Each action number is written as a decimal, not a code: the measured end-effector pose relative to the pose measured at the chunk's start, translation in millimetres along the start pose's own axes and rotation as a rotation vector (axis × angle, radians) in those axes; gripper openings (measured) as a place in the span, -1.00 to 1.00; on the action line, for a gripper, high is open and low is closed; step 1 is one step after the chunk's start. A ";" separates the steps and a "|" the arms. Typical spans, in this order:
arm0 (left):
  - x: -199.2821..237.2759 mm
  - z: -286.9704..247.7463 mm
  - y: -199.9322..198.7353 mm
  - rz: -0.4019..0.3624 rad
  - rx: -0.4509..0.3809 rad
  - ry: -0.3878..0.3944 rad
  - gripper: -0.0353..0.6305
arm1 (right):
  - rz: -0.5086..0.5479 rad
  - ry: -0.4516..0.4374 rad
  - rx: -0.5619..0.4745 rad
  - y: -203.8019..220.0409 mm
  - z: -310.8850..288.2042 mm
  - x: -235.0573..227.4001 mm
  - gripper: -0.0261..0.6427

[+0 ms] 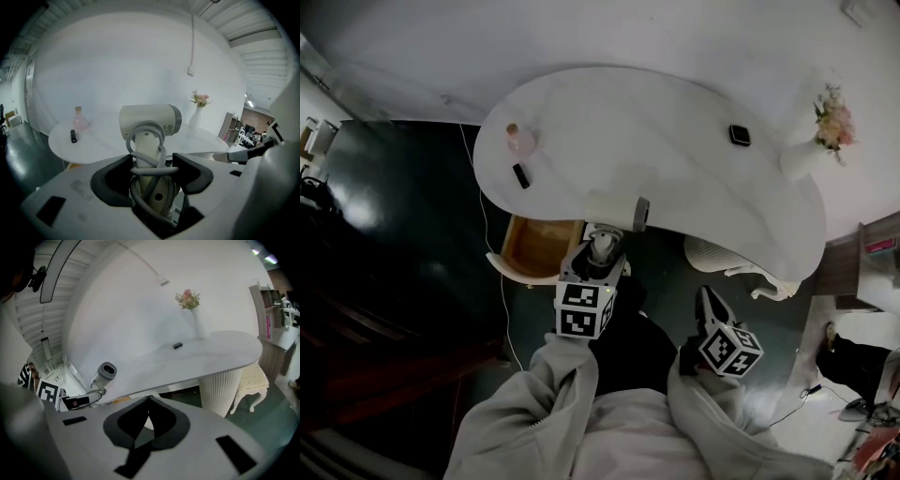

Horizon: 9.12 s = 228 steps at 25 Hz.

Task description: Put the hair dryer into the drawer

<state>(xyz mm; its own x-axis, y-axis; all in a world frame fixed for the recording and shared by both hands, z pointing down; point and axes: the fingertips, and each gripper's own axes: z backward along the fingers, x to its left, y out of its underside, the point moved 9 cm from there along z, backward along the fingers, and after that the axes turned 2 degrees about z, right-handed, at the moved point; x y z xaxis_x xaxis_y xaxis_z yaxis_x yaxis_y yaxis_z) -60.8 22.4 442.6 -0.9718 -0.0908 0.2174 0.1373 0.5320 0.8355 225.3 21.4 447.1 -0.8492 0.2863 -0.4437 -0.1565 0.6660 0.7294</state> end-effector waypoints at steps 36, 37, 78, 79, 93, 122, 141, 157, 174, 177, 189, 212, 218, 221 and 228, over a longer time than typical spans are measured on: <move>156.4 102.5 82.4 0.228 0.239 -0.223 -0.09 | 0.183 -0.256 0.302 10.1 -134.5 150.4 -0.78; 158.3 99.5 86.9 0.239 0.258 -0.221 -0.09 | 0.182 -0.251 0.307 11.5 -134.4 150.2 -0.78; 241.0 -59.2 67.9 0.040 0.801 -0.023 -0.09 | -0.036 -0.007 0.282 44.2 -99.8 132.6 -0.78; 241.7 -62.2 65.7 0.022 0.791 -0.019 -0.09 | -0.041 -0.001 0.281 45.0 -98.8 132.1 -0.78; 243.1 -90.4 65.1 -0.117 0.555 -0.013 -0.09 | -0.082 0.047 0.294 53.6 -94.0 125.7 -0.78; 266.2 -132.1 131.6 -0.120 0.495 -0.066 -0.09 | -0.077 0.101 0.380 74.7 -83.9 119.4 -0.78; 264.2 -154.6 165.8 -0.068 0.600 -0.006 -0.09 | -0.108 0.105 0.435 84.0 -86.6 111.6 -0.78; 255.4 -151.6 149.0 -0.244 0.513 -0.084 0.03 | -0.123 0.073 0.443 85.6 -92.8 113.7 -0.78; 250.1 -123.9 108.8 -0.213 0.458 -0.193 0.03 | -0.130 0.049 0.421 79.7 -95.1 105.9 -0.78; 249.2 -114.4 101.4 -0.167 0.444 -0.245 0.03 | -0.133 0.042 0.409 77.0 -96.1 105.1 -0.78; 237.4 -74.2 76.4 0.043 0.503 -0.277 0.02 | -0.154 -0.009 0.327 61.0 -97.7 104.7 -0.78; 156.7 -7.3 21.2 0.155 0.361 -0.161 -0.20 | -0.084 -0.111 0.149 -10.1 -103.4 101.0 -0.78; 146.7 7.9 -4.2 0.153 0.248 -0.094 -0.33 | -0.052 -0.187 0.117 -30.8 -110.3 123.1 -0.78; 145.1 14.8 -24.5 0.136 0.166 -0.068 -0.60 | -0.043 -0.223 0.099 -43.3 -112.4 131.8 -0.78; 126.8 44.0 -78.6 0.136 -0.061 0.111 -0.81 | 0.019 -0.258 0.026 -71.8 -105.4 148.6 -0.78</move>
<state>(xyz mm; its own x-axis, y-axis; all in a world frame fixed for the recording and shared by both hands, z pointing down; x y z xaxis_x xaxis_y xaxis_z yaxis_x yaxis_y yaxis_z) -203.2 6.2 382.3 -0.9169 -0.1153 0.3821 0.2809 0.4936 0.8231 57.2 -56.4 383.7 -0.6945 0.4629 -0.5509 -0.1261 0.6754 0.7265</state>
